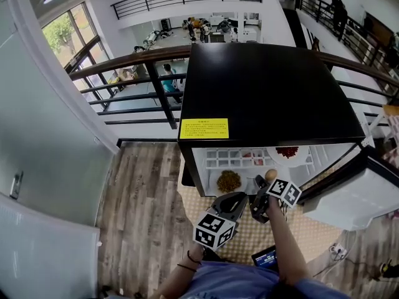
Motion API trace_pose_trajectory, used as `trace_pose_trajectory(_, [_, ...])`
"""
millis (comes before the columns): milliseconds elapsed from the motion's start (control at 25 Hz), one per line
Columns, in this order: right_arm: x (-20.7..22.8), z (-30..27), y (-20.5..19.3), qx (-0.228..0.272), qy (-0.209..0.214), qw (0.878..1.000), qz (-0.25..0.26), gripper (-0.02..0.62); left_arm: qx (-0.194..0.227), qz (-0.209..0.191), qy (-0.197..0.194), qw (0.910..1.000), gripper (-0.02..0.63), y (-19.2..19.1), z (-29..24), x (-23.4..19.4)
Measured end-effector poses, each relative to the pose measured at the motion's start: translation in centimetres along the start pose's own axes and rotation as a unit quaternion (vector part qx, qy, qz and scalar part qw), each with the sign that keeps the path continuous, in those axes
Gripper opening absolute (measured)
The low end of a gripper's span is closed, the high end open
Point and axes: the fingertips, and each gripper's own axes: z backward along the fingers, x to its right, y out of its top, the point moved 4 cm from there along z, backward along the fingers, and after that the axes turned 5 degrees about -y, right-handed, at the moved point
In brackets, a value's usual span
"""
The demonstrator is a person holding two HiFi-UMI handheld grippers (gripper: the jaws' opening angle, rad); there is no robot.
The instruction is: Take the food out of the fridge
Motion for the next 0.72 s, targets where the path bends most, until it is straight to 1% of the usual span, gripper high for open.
trace_pose_trajectory(200, [-0.4, -0.9, 0.5, 0.007, 0.001, 1.0, -0.027, 0.123, 0.012, 0.003, 0.003, 0.9999, 0.02, 0.7, 0.9, -1.1])
trace_pose_trajectory(320, [-0.8, -1.6, 0.7, 0.011, -0.008, 1.0, -0.025, 0.123, 0.014, 0.005, 0.008, 0.9999, 0.02, 0.7, 1.4, -1.7])
trace_pose_trajectory(400, [-0.8, -2.0, 0.7, 0.013, -0.02, 1.0, -0.018, 0.11, 0.015, 0.008, 0.011, 0.9998, 0.02, 0.6, 1.6, -2.1])
trace_pose_trajectory(440, [-0.8, -2.1, 0.8, 0.014, -0.022, 1.0, -0.017, 0.091, 0.016, 0.009, 0.013, 0.9998, 0.02, 0.6, 1.8, -2.2])
trace_pose_trajectory(480, [-0.8, -2.0, 0.8, 0.014, -0.02, 0.999, -0.023, 0.087, 0.015, 0.01, 0.014, 0.9997, 0.02, 0.6, 1.9, -2.3])
trace_pose_trajectory(520, [-0.7, -1.9, 0.7, 0.014, -0.013, 0.999, -0.035, 0.083, 0.014, 0.01, 0.014, 0.9998, 0.02, 0.5, 2.1, -2.5])
trace_pose_trajectory(600, [-0.4, -1.5, 0.6, 0.016, 0.007, 0.996, -0.083, 0.069, 0.011, 0.009, 0.015, 0.9998, 0.02, 0.4, 2.2, -2.6])
trace_pose_trajectory(720, [0.2, -0.6, 0.3, 0.021, 0.037, 0.983, -0.177, 0.038, 0.011, 0.025, 0.016, 0.9995, 0.02, 0.3, 2.2, -2.8])
